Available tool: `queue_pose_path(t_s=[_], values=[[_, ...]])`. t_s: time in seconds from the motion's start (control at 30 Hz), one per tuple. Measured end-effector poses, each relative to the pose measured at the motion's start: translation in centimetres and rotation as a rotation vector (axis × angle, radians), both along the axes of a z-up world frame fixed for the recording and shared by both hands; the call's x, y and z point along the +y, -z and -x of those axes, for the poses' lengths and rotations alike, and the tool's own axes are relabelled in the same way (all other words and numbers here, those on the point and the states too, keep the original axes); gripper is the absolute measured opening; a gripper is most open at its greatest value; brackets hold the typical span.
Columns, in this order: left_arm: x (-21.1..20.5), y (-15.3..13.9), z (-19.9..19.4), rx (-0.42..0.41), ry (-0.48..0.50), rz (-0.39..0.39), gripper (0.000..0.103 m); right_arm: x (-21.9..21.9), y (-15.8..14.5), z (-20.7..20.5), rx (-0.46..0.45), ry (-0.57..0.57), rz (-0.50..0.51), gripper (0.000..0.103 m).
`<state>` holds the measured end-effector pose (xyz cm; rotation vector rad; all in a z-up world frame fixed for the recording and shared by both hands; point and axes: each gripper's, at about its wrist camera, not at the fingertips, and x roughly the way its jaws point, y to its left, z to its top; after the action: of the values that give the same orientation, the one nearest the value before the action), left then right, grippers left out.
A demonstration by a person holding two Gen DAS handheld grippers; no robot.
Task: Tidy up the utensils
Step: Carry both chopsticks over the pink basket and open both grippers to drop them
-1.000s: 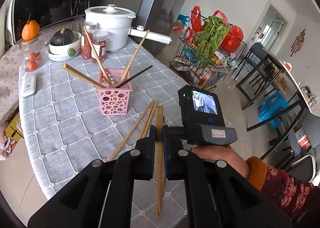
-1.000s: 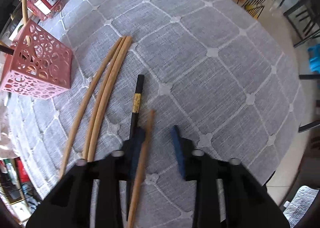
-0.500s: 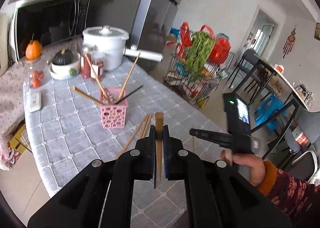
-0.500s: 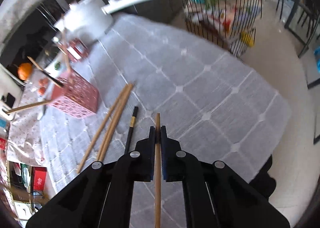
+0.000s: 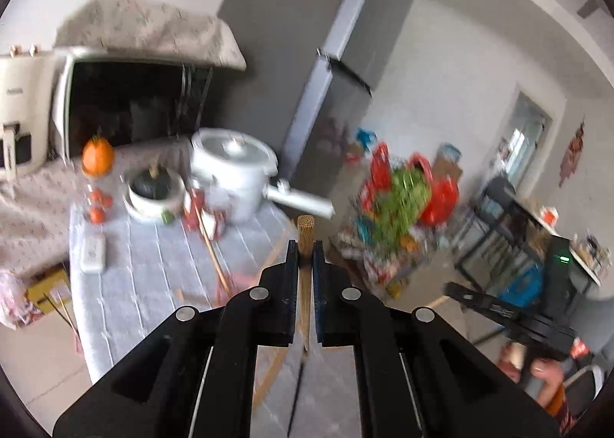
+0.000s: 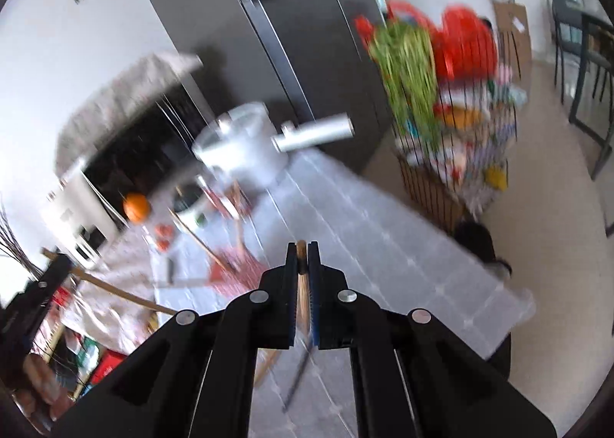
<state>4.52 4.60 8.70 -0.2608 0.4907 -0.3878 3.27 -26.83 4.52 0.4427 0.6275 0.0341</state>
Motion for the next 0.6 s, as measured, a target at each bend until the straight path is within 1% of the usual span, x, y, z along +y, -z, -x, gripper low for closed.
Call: queue_pose_path(t_s=[0.07, 0.13, 0.2, 0.27, 0.37, 0.43, 0.47, 0.5, 0.53, 0.57, 0.6], values=[[0.2, -1.4, -1.1, -0.032, -0.044, -0.001, 0.006, -0.2, -2.6, -0.5, -0.058, 0.002, -0.001, 0.005], [0.4, -2.1, -2.0, -0.05, -0.073, -0.005, 0.006, -0.3, -4.5, -1.0, -0.1, 0.004, 0.002, 0.005], [0.3, -2.4, -3.2, -0.054, -0.101, -0.018, 0.006, -0.2, -6.1, -1.7, -0.134, 0.005, 0.002, 0.005], [0.0, -2.0, -4.4, -0.051, -0.128, -0.049, 0.006, 0.1, -6.9, -2.5, -0.151, -0.001, -0.005, 0.005], [-0.9, -1.0, -5.7, -0.046, -0.167, -0.116, 0.006, 1.0, -7.8, -3.6, -0.165, -0.021, -0.012, 0.005], [-1.5, 0.5, -7.4, -0.017, -0.165, -0.15, 0.007, 1.9, -8.2, -4.3, -0.168, -0.04, -0.01, 0.005], [-1.9, 1.6, -8.5, 0.011, -0.17, -0.177, 0.008, 2.4, -8.3, -4.7, -0.167, -0.048, -0.011, 0.005], [-1.9, 2.4, -9.3, 0.033, -0.182, -0.187, 0.008, 2.9, -8.5, -5.2, -0.165, -0.059, -0.013, 0.005], [-1.8, 3.1, -9.9, 0.054, -0.185, -0.187, 0.008, 3.4, -8.5, -5.5, -0.161, -0.068, -0.015, 0.005], [-1.3, 3.9, -10.5, 0.08, -0.196, -0.172, 0.009, 3.9, -8.7, -6.0, -0.157, -0.08, -0.018, 0.005], [-0.7, 4.2, -10.5, 0.089, -0.208, -0.149, 0.009, 4.4, -8.9, -6.4, -0.153, -0.09, -0.022, 0.005]])
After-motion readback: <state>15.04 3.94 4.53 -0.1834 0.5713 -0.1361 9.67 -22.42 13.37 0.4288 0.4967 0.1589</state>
